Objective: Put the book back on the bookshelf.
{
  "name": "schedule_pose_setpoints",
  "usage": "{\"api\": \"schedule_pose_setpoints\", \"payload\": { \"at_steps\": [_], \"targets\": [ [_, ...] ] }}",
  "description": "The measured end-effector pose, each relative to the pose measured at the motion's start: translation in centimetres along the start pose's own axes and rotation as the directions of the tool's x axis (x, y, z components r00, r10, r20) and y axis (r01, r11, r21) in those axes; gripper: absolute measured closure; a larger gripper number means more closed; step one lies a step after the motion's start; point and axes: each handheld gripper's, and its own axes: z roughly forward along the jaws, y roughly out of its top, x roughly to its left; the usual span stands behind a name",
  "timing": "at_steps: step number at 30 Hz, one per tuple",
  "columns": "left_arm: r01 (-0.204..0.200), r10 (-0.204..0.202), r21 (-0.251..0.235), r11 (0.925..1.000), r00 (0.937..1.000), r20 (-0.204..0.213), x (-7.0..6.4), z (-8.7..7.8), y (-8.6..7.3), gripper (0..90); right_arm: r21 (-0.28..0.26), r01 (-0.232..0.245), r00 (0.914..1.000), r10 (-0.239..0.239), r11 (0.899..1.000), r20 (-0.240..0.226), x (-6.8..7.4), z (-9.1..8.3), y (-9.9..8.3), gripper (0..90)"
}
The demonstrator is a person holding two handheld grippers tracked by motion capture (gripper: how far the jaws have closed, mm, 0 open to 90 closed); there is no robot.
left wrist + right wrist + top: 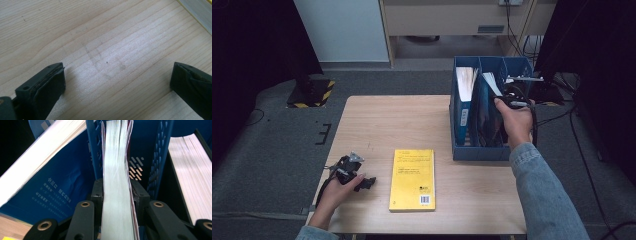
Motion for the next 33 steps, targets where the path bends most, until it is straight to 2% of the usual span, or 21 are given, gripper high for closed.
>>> {"api": "schedule_pose_setpoints", "payload": {
  "at_steps": [12, 21, 28, 33],
  "targets": [
    [-0.003, 0.003, -0.001, 1.0, 1.0, 0.001, -0.03, 0.01, 0.01, 0.0, 0.009, 0.019, 0.9998, -0.019, 1.0, -0.007, 0.33, -0.04, 0.01, 68.8],
    [-0.003, 0.003, -0.001, 1.0, 1.0, 0.001, -0.04, 0.01, 0.01, 0.0, 0.028, -0.002, 0.9999, 0.002, 1.0, -0.016, 0.39, -0.15, 0.3, 70.8],
    [-0.003, 0.003, -0.001, 1.0, 1.0, 0.001, -0.04, 0.01, 0.0, 0.0, 0.02, -0.057, 0.9977, 0.057, 0.998, -0.035, -0.07, 0.0, 0.49, 72.3],
    [-0.001, 0.001, -0.001, 1.0, 1.0, 0.002, -0.05, 0.0, 0.0, 0.0, 0.006, -0.04, 0.999, 0.04, 0.999, -0.017, 0.16, 0.23, 0.78, 72.6]
  ]
}}
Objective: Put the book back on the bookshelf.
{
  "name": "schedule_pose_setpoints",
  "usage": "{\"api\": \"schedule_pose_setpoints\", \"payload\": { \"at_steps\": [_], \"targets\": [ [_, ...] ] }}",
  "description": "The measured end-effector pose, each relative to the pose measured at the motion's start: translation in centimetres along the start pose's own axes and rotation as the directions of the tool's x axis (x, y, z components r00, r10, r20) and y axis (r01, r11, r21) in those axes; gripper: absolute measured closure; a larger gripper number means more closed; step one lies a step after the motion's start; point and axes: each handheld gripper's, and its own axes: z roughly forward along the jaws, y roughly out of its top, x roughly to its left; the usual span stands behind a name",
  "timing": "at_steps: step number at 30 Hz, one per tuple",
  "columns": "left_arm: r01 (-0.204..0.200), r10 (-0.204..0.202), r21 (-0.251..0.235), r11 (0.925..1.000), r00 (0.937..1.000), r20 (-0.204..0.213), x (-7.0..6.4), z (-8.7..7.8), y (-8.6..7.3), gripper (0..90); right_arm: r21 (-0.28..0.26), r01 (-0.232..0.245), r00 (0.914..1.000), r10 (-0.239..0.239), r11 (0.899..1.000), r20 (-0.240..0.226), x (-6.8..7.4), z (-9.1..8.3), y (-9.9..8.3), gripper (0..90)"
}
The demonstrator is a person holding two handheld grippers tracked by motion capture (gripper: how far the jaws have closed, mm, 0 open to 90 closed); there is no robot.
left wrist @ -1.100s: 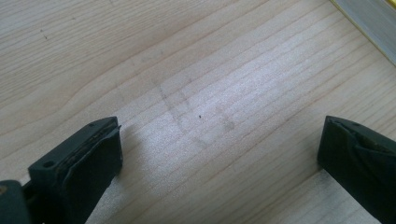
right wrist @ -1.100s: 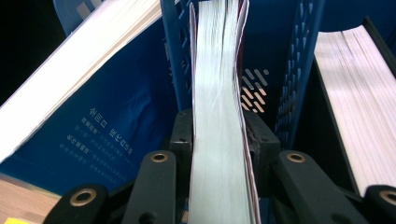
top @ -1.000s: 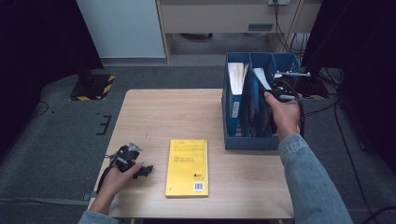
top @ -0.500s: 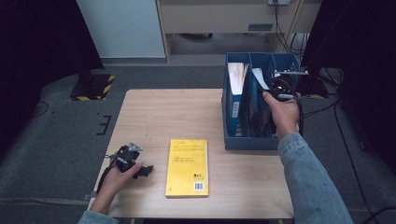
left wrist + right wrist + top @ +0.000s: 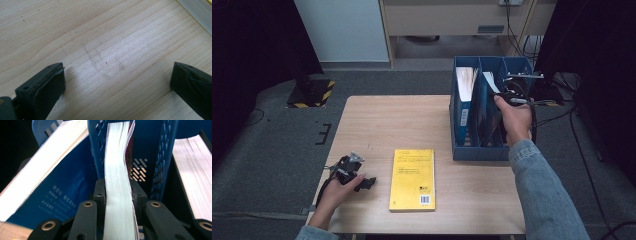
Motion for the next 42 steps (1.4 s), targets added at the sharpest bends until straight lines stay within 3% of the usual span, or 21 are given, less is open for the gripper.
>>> {"api": "schedule_pose_setpoints", "payload": {
  "at_steps": [15, 25, 42],
  "targets": [
    [-0.003, 0.003, 0.0, 1.0, 1.0, 0.0, 0.0, 0.0, 0.0, 0.0, -0.028, -0.007, 0.9994, 0.008, 1.0, 0.034, -0.5, 0.6, 1.4, 72.8],
    [-0.004, 0.004, 0.0, 1.0, 1.0, 0.001, 0.0, 0.0, 0.0, 0.0, -0.054, 0.026, 0.997, -0.022, 0.998, 0.075, -0.7, 1.4, 2.4, 72.8],
    [-0.005, 0.005, -0.002, 1.0, 1.0, 0.002, 0.0, 0.0, 0.0, 0.0, -0.072, 0.069, 0.9923, -0.061, 0.995, 0.107, -0.8, 2.7, 1.7, 72.8]
  ]
}}
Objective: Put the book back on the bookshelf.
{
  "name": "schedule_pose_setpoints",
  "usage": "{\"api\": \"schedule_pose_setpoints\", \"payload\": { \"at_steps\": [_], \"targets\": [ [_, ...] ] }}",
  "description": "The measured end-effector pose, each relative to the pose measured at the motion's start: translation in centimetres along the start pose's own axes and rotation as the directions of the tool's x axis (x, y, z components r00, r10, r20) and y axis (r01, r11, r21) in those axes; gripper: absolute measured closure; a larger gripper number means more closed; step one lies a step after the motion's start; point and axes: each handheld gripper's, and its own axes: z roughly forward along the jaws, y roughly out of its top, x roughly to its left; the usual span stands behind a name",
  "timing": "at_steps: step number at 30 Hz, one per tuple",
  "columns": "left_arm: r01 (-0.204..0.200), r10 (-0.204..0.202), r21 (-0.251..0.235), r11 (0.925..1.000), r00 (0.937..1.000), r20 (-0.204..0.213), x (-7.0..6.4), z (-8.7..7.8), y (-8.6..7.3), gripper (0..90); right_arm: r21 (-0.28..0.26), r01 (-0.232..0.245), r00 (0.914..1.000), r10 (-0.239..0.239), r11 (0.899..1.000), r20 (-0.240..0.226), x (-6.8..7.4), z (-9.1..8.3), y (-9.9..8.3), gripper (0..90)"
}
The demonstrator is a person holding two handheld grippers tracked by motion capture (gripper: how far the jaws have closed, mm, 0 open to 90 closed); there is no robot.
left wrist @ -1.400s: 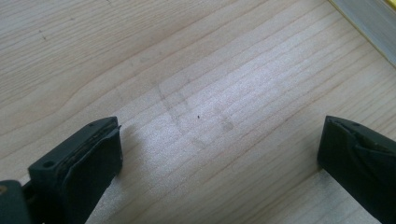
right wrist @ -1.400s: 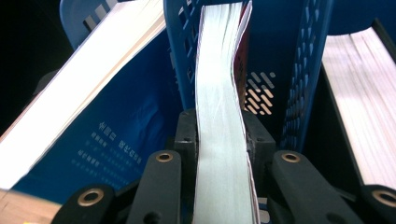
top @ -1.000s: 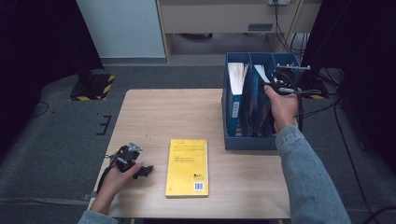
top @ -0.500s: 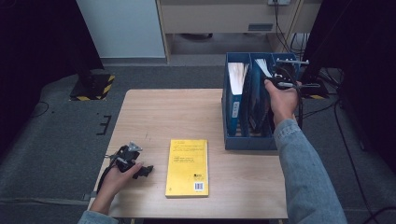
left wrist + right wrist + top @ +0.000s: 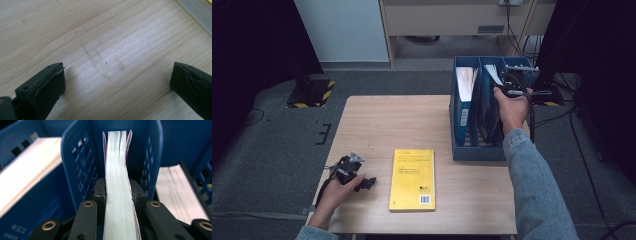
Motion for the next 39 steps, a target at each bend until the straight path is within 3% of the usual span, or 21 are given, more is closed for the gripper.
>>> {"api": "schedule_pose_setpoints", "payload": {
  "at_steps": [9, 13, 19, 27, 33, 39],
  "targets": [
    [-0.001, 0.001, 0.002, 1.0, 1.0, -0.001, 0.0, 0.0, 0.0, 0.0, -0.001, 0.001, 1.0, -0.001, 1.0, -0.007, 0.3, -0.1, -0.7, 71.9],
    [-0.002, 0.002, 0.002, 1.0, 1.0, -0.001, 0.0, 0.0, 0.0, 0.0, -0.006, -0.023, 0.9995, 0.023, 1.0, -0.02, 0.3, -0.2, -0.9, 70.1],
    [-0.004, 0.004, 0.004, 1.0, 1.0, 0.0, 0.0, 0.0, 0.0, 0.0, -0.008, -0.044, 0.9968, 0.043, 0.999, -0.066, 0.5, -0.7, -1.0, 61.1],
    [-0.002, 0.002, 0.005, 1.0, 1.0, 0.001, -0.1, 0.0, 0.1, 0.0, -0.003, -0.055, 0.9918, 0.054, 0.998, -0.115, 0.8, -1.9, -1.4, 57.1],
    [-0.004, 0.004, 0.004, 1.0, 1.0, 0.002, -0.1, 0.0, 0.1, 0.0, 0.002, -0.025, 0.9863, 0.025, 1.0, -0.163, 2.1, -2.5, -1.4, 57.3],
    [-0.006, 0.006, 0.004, 1.0, 1.0, 0.001, -0.1, 0.0, 0.1, 0.0, -0.001, -0.011, 0.9848, 0.011, 1.0, -0.173, 2.7, -2.8, -1.5, 57.5]
  ]
}}
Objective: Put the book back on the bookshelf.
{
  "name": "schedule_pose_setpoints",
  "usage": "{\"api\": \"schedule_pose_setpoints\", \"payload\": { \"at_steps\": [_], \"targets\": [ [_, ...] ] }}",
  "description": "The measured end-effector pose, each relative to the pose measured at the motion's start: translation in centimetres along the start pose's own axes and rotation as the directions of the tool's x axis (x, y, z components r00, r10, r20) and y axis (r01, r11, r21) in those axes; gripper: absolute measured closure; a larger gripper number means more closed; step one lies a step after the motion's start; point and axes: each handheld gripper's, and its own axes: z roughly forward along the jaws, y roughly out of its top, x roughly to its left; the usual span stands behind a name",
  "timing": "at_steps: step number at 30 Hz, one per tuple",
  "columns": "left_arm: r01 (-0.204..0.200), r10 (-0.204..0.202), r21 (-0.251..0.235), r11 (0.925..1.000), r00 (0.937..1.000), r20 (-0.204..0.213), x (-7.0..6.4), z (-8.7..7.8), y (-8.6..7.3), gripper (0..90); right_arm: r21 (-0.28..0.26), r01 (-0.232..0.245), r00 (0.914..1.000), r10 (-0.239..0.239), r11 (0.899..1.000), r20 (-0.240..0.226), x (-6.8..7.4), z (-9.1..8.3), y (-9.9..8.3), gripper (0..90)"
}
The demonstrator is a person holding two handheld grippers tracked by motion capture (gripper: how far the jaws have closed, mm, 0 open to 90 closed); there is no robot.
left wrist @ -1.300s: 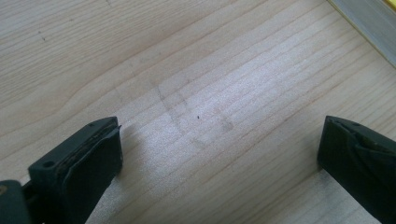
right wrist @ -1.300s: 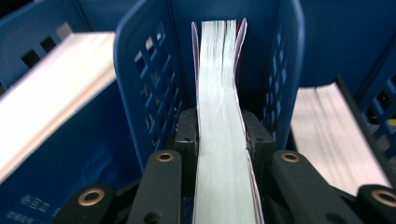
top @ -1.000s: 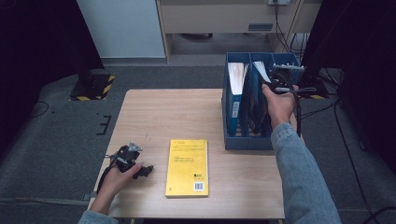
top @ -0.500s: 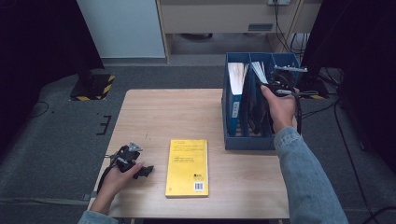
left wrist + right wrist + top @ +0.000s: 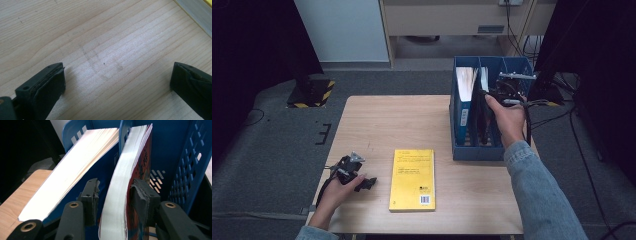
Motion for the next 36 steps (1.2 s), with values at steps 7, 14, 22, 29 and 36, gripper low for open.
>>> {"api": "schedule_pose_setpoints", "payload": {
  "at_steps": [7, 14, 22, 29, 36],
  "targets": [
    [0.0, 0.0, -0.001, 1.0, 1.0, 0.001, 0.0, 0.0, 0.0, 0.0, 0.001, -0.003, 1.0, 0.003, 1.0, -0.007, -0.2, -0.3, -0.2, 60.7],
    [0.0, 0.0, 0.0, 1.0, 1.0, 0.001, 0.0, 0.0, 0.0, 0.0, 0.009, 0.004, 1.0, -0.004, 1.0, -0.004, -0.1, -0.4, -0.3, 59.7],
    [0.0, 0.0, 0.0, 1.0, 1.0, 0.001, 0.0, 0.0, 0.0, 0.0, 0.026, 0.031, 0.9995, -0.031, 0.999, 0.008, 0.0, -0.6, -0.4, 54.4],
    [0.002, -0.002, 0.0, 1.0, 1.0, 0.003, -0.1, 0.0, 0.0, 0.0, 0.005, 0.044, 0.999, -0.044, 0.999, -0.001, -0.1, -1.2, -0.4, 41.1],
    [0.004, -0.004, -0.001, 1.0, 1.0, 0.004, -0.1, 0.1, 0.0, 0.0, -0.021, 0.102, 0.9947, -0.102, 0.995, 0.009, 0.3, -2.8, -0.1, 28.5]
  ]
}}
